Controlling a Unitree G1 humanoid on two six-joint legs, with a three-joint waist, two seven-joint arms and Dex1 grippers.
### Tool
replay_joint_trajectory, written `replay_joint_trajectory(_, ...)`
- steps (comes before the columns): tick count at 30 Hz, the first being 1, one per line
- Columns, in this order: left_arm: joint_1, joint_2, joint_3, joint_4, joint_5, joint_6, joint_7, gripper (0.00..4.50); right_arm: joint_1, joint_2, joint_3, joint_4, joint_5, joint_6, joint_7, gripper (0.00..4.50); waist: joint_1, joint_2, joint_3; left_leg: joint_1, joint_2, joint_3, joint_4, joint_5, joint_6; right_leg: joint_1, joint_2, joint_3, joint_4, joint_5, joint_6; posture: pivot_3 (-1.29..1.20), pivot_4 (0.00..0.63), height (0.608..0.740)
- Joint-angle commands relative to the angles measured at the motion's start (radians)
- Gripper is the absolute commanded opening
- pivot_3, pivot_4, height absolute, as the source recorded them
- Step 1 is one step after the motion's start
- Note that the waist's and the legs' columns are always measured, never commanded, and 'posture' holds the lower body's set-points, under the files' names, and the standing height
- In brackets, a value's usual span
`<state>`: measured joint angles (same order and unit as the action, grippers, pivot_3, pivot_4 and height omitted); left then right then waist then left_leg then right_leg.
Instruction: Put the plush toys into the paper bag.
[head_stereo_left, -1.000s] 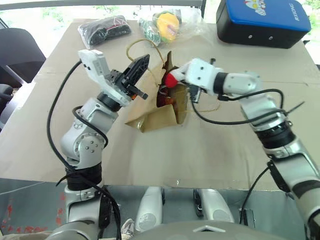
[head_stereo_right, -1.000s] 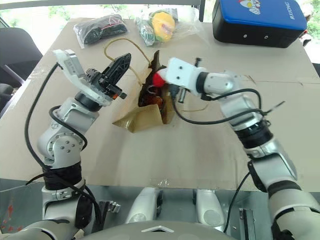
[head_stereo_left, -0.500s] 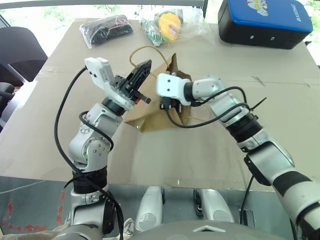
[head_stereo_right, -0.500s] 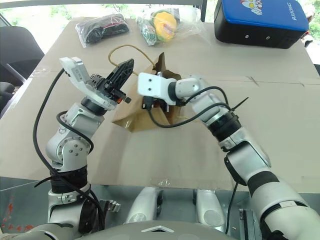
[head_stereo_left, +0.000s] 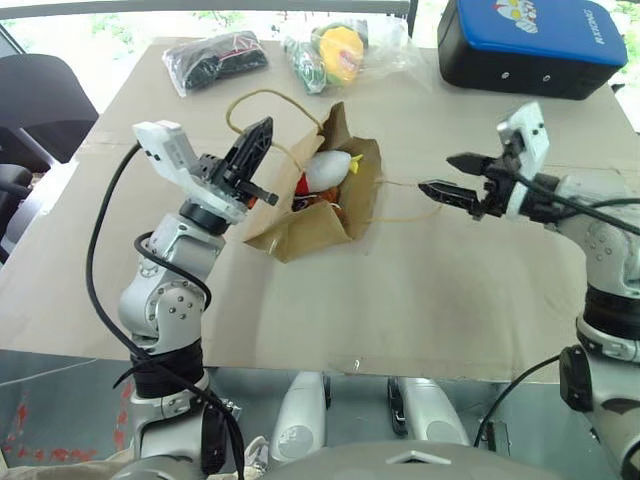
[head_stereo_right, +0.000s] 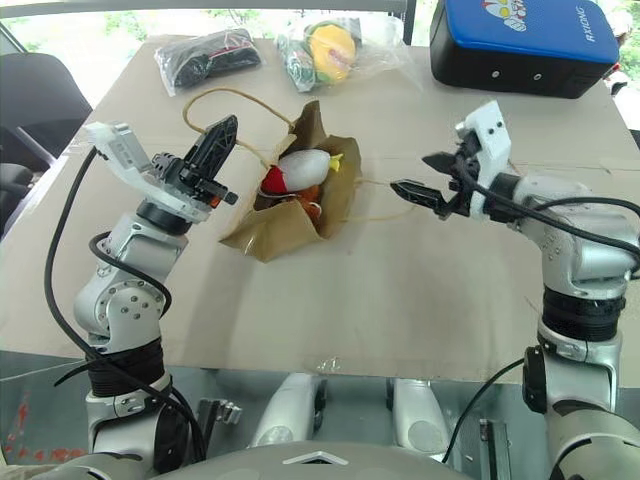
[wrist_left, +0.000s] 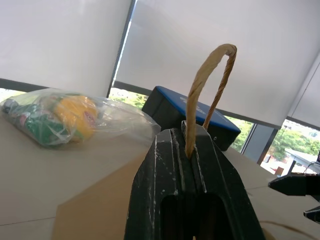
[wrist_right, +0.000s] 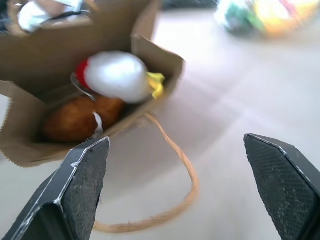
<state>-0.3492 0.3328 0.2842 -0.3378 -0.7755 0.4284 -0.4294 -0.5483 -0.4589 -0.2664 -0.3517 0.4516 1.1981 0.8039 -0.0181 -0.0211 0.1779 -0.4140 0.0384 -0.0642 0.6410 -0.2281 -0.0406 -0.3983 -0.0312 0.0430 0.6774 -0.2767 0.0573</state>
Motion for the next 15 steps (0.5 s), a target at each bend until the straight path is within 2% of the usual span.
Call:
replay_joint_trajectory(1,-0.012,0.017,0.022,-0.027,-0.018,-0.012,-0.006,0.00,0.055,0.078,-0.057,-0.043,0.107,0.097,-0.061,4.17,-0.003,0.000,0.000,0.000,0.000,0.000,0.000,0.000,0.000,0.000,0.000,0.000,0.000,0.000,0.000,0.00,0.150,0.740)
replay_joint_trajectory(4,-0.022,0.023,0.016,-0.015,-0.014,-0.010,-0.014,0.00,0.056,0.169,-0.022,-0.012,0.136,0.091,-0.112,4.17,-0.020,0.001,0.000,0.001,0.000,0.002,0.000,0.000,0.000,0.000,0.000,0.002,0.001,0.000,0.000,0.00,0.150,0.740)
replay_joint_trajectory(7,-0.031,0.025,0.015,-0.009,-0.011,-0.010,-0.013,0.00,0.043,0.211,0.028,0.028,0.141,0.061,-0.142,4.17,-0.023,0.001,0.000,0.001,0.000,0.001,0.000,0.000,0.000,0.000,0.000,0.001,0.002,0.000,0.000,0.00,0.150,0.740)
replay_joint_trajectory(9,-0.030,0.026,0.016,-0.015,-0.012,-0.008,-0.011,0.00,0.017,0.247,0.015,0.060,0.171,0.038,-0.154,4.17,-0.022,0.001,0.000,0.001,0.000,0.001,0.000,0.000,0.000,0.000,0.000,0.001,0.001,0.000,0.000,0.00,0.150,0.740)
replay_joint_trajectory(10,-0.027,0.027,0.017,-0.020,-0.014,-0.006,-0.009,0.00,-0.001,0.267,-0.004,0.071,0.199,0.031,-0.154,3.65,-0.023,0.001,0.000,0.000,0.000,0.001,0.000,0.000,0.000,0.000,0.000,0.001,0.001,0.000,0.000,0.00,0.150,0.740)
replay_joint_trajectory(12,-0.023,0.031,0.021,-0.029,-0.017,-0.003,-0.005,0.00,-0.026,0.287,-0.019,0.080,0.239,-0.010,-0.143,3.00,-0.022,0.001,0.001,0.000,0.000,0.001,0.000,0.000,0.000,0.000,0.000,0.001,0.001,0.000,0.000,0.00,0.150,0.740)
replay_joint_trajectory(13,-0.021,0.032,0.024,-0.032,-0.020,-0.001,-0.003,0.00,-0.041,0.301,-0.038,0.079,0.279,-0.017,-0.139,2.26,-0.022,0.001,0.000,0.000,0.000,0.001,0.000,0.000,0.000,0.000,0.000,0.001,0.001,0.000,0.000,0.00,0.150,0.740)
replay_joint_trajectory(15,-0.021,0.035,0.026,-0.036,-0.024,0.002,-0.001,0.00,-0.063,0.318,-0.066,0.077,0.349,-0.015,-0.143,1.48,-0.022,0.001,0.000,0.000,0.000,0.000,0.000,0.000,0.000,0.000,0.000,0.001,0.001,0.000,0.000,0.00,0.150,0.740)
